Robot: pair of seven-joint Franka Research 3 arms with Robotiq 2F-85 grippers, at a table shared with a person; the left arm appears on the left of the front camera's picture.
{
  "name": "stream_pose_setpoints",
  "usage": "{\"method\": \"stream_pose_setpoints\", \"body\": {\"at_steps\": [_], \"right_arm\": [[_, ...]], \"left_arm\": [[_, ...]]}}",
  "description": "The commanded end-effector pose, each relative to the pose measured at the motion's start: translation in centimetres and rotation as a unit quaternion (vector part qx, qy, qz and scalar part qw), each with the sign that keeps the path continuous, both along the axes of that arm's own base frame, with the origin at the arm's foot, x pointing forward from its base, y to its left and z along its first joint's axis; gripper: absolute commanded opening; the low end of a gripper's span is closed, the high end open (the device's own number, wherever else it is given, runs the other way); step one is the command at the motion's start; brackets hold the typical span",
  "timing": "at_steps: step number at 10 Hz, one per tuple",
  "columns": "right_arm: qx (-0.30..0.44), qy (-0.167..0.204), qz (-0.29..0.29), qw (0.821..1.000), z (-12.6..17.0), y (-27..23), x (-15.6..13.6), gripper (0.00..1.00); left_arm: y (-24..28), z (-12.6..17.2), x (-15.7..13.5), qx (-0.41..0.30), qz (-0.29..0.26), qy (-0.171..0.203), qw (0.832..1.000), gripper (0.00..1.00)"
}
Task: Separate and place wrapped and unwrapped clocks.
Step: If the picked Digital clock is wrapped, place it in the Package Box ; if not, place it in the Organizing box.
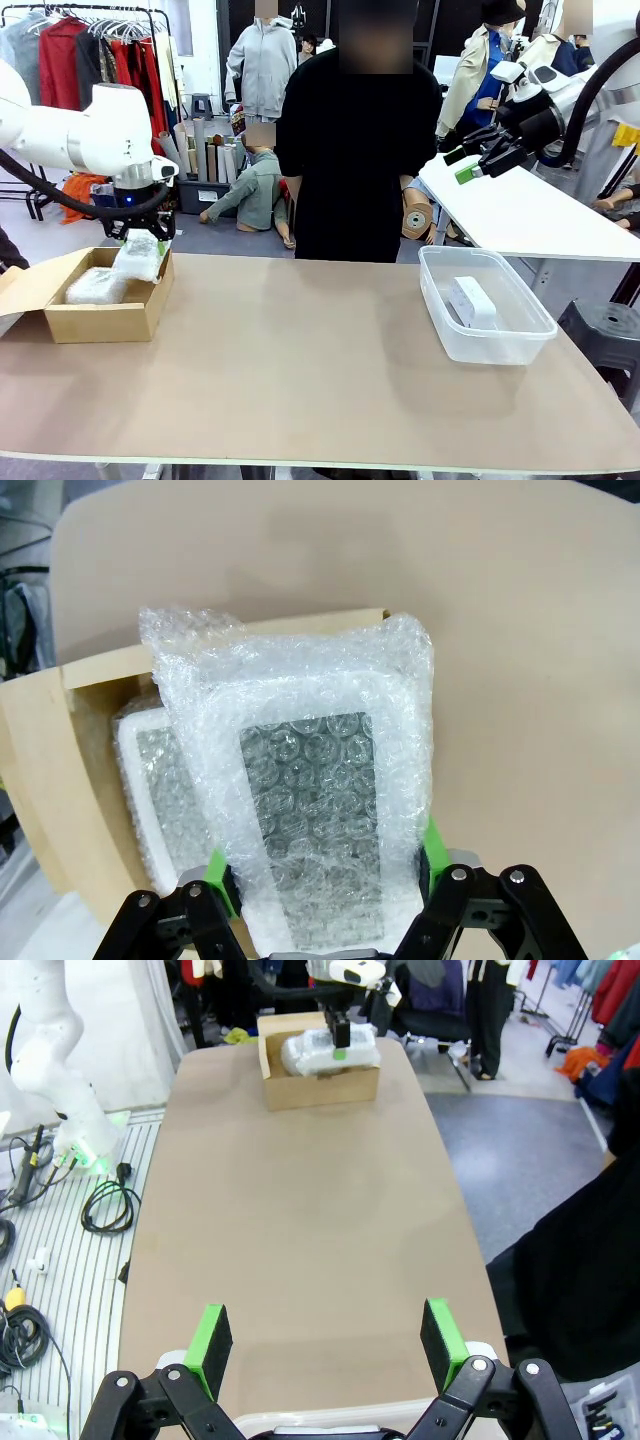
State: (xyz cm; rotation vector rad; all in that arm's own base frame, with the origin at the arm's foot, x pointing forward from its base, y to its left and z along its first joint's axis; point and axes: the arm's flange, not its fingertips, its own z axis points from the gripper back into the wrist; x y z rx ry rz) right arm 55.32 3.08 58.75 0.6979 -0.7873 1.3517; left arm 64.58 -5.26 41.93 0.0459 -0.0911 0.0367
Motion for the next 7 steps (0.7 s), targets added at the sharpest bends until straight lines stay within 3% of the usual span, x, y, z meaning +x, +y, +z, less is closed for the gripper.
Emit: {"method": "stream_pose_setpoints", "body": {"at_steps": [1, 7], "right_arm": [[0.001, -0.007, 0.003, 1.000, 0.1, 0.1, -0.2, 1.00], [0.001, -0.007, 0.003, 1.000, 0.1, 0.1, -0.2, 1.00]], "left_arm": [[0.8, -0.5, -0.4, -0.006, 0.003, -0.007, 1.000, 0.00], [1.9, -3.1, -1.4, -0.027, 0.011, 0.035, 0.999, 0.00]]}}
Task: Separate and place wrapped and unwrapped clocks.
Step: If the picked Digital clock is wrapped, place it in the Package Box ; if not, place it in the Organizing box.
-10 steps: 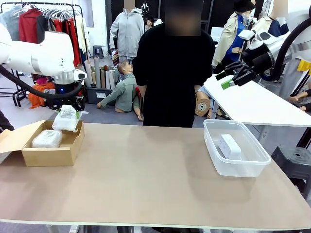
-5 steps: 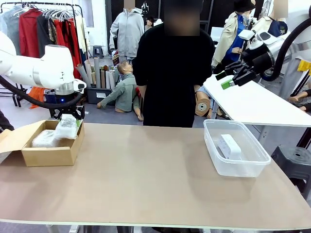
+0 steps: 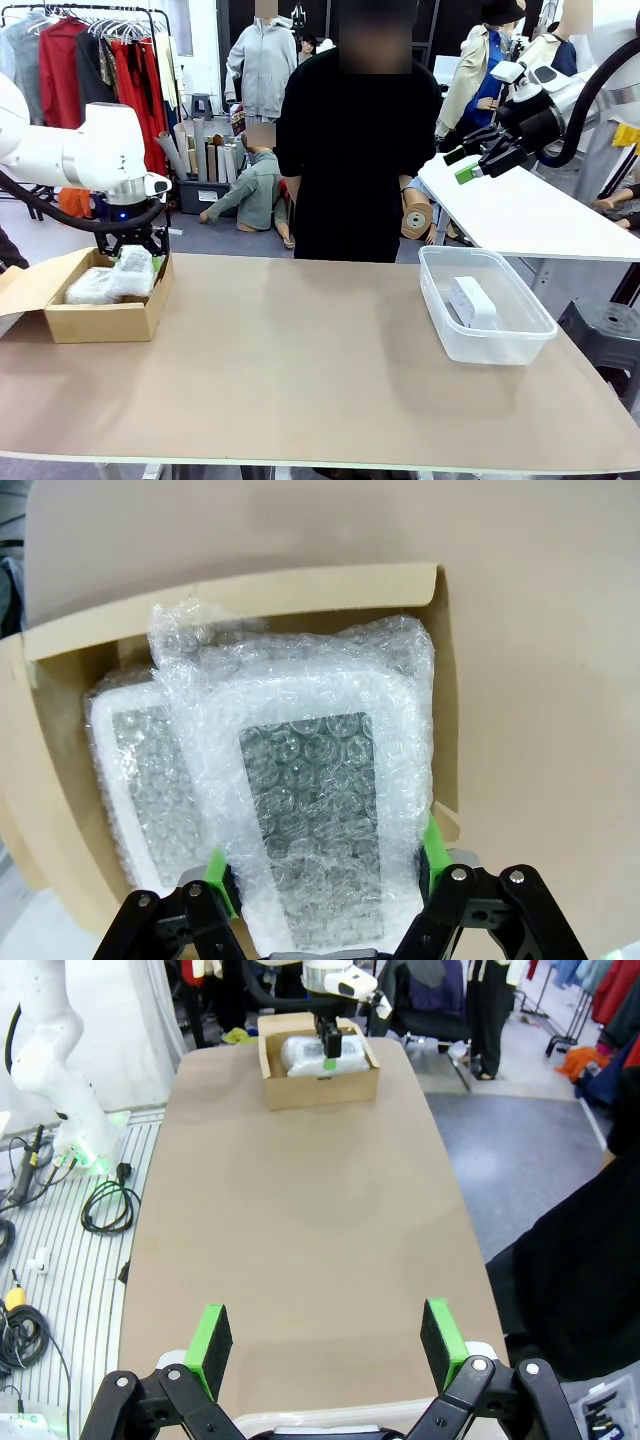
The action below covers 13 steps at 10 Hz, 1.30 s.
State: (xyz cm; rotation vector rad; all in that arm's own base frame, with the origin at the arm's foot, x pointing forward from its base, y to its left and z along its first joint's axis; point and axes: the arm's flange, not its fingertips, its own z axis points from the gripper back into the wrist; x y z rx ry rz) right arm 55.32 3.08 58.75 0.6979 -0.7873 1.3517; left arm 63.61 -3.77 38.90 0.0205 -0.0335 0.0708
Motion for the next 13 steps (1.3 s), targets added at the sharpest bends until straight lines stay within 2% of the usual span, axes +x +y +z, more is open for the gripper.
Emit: {"method": "stream_pose_setpoints", "body": {"at_steps": [1, 7, 12, 13], "right_arm": [[0.001, -0.007, 0.003, 1.000, 0.1, 0.1, -0.2, 1.00], [0.001, -0.007, 0.003, 1.000, 0.1, 0.1, -0.2, 1.00], [0.001, -0.007, 0.003, 1.000, 0.1, 0.1, -0.2, 1.00], [0.001, -0.007, 0.003, 1.000, 0.1, 0.1, -0.2, 1.00]], "left_arm": [[0.4, -0.5, -0.3, -0.017, -0.006, 0.013, 1.000, 0.00], [0.8, -1.6, 0.2, -0.015, 0.001, 0.024, 1.000, 0.00], [0.8, -1.4, 0.1, -0.013, -0.002, 0.017, 1.000, 0.97], [0.8, -1.3, 0.0, -0.012, 0.001, 0.014, 1.000, 1.00]]}}
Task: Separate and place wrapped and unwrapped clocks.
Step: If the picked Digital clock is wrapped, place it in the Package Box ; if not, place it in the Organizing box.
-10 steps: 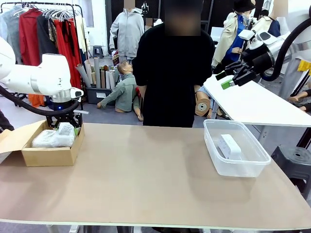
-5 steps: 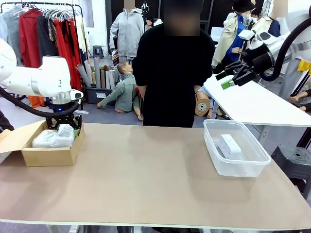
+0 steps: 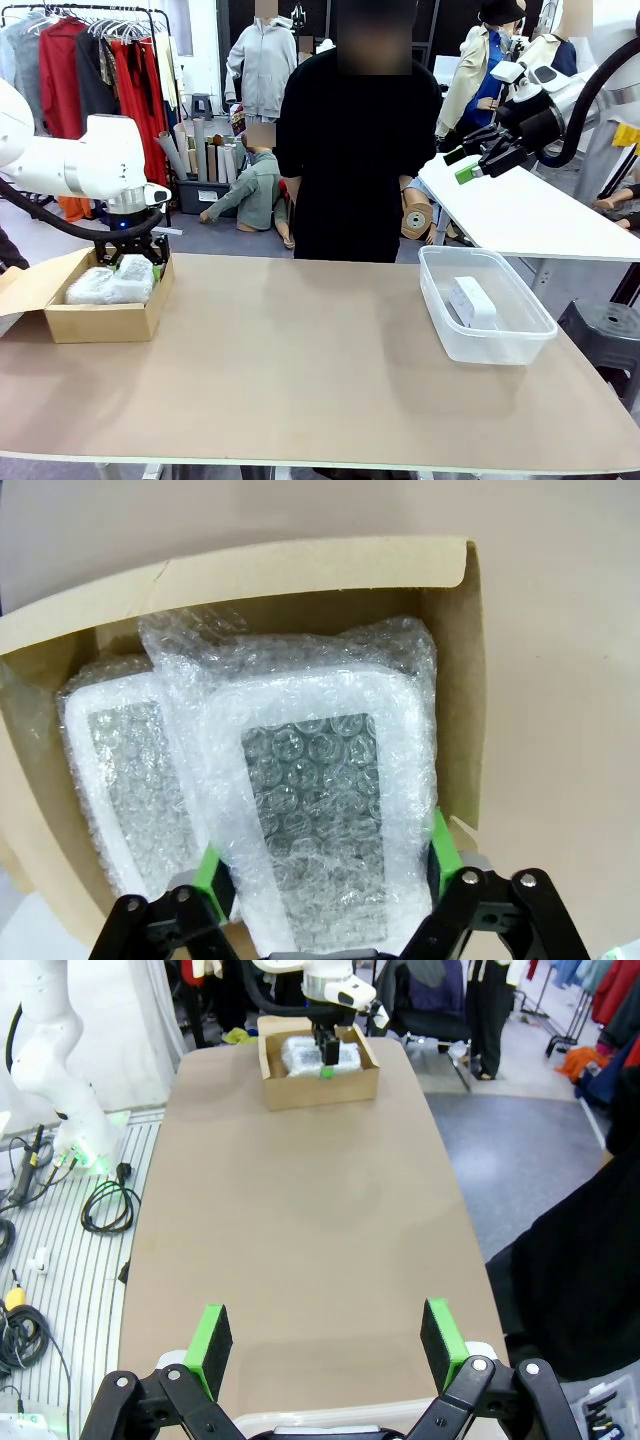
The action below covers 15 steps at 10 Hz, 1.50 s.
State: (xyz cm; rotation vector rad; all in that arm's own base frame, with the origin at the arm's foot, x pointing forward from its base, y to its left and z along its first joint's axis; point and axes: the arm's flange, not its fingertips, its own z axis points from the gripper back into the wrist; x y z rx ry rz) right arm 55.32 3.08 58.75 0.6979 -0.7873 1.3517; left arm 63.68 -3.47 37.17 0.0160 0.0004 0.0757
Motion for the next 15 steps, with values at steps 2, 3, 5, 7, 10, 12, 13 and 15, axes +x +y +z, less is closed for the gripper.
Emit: {"method": "stream_pose_setpoints", "body": {"at_steps": [2, 3, 5, 7, 10, 12, 13, 15], "right_arm": [[0.001, -0.007, 0.003, 1.000, 0.1, 0.1, -0.2, 1.00], [0.001, -0.007, 0.003, 1.000, 0.1, 0.1, -0.2, 1.00], [0.001, -0.007, 0.003, 1.000, 0.1, 0.1, -0.2, 1.00], [0.001, -0.007, 0.003, 1.000, 0.1, 0.1, -0.2, 1.00], [0.001, -0.007, 0.003, 1.000, 0.1, 0.1, -0.2, 1.00], [0.001, -0.007, 0.003, 1.000, 0.1, 0.1, -0.2, 1.00], [0.001, -0.007, 0.003, 1.000, 0.1, 0.1, -0.2, 1.00], [0.001, -0.007, 0.003, 1.000, 0.1, 0.1, -0.2, 1.00]], "left_arm": [[0.6, 0.8, -0.2, -0.010, 0.000, -0.007, 1.000, 1.00], [0.6, 0.9, -0.3, -0.010, -0.001, -0.008, 1.000, 1.00], [0.7, 1.5, -0.5, -0.010, -0.001, -0.016, 1.000, 1.00], [0.9, 2.5, -0.9, -0.007, 0.000, -0.025, 1.000, 1.00], [0.9, 3.2, -1.2, -0.002, 0.003, -0.030, 1.000, 1.00], [0.4, 3.4, -0.4, 0.000, 0.003, -0.027, 1.000, 1.00], [0.4, 3.4, -0.4, 0.000, 0.003, -0.027, 1.000, 1.00], [0.4, 3.4, -0.4, 0.000, 0.003, -0.027, 1.000, 1.00]]}}
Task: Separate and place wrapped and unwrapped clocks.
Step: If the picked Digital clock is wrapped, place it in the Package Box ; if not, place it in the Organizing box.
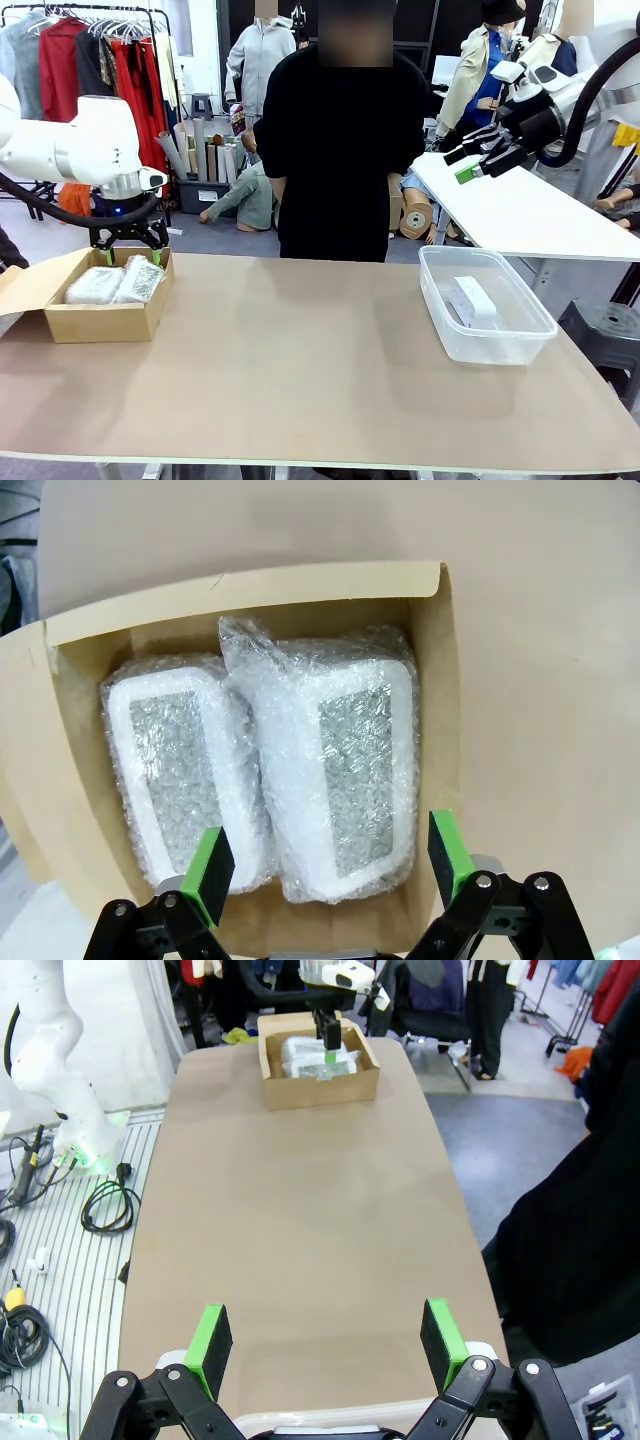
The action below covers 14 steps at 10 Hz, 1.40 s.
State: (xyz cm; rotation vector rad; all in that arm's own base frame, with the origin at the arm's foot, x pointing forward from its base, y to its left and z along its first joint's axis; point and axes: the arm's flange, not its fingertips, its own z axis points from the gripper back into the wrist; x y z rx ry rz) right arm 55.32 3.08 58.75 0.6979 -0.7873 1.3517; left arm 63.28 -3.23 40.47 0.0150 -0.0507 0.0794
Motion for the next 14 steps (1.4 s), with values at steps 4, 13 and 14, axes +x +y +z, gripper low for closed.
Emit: {"method": "stream_pose_setpoints", "body": {"at_steps": [4, 13, 14], "right_arm": [[0.001, -0.007, 0.003, 1.000, 0.1, 0.1, -0.2, 1.00], [0.001, -0.007, 0.003, 1.000, 0.1, 0.1, -0.2, 1.00], [0.001, -0.007, 0.003, 1.000, 0.1, 0.1, -0.2, 1.00]], "left_arm": [[0.2, 0.1, 0.0, -0.001, 0.002, -0.001, 1.000, 1.00], [-3.3, 6.7, -3.8, -0.150, -0.264, 0.040, 0.952, 1.00], [-3.5, 7.6, -4.5, -0.172, -0.323, 0.029, 0.930, 1.00]]}}
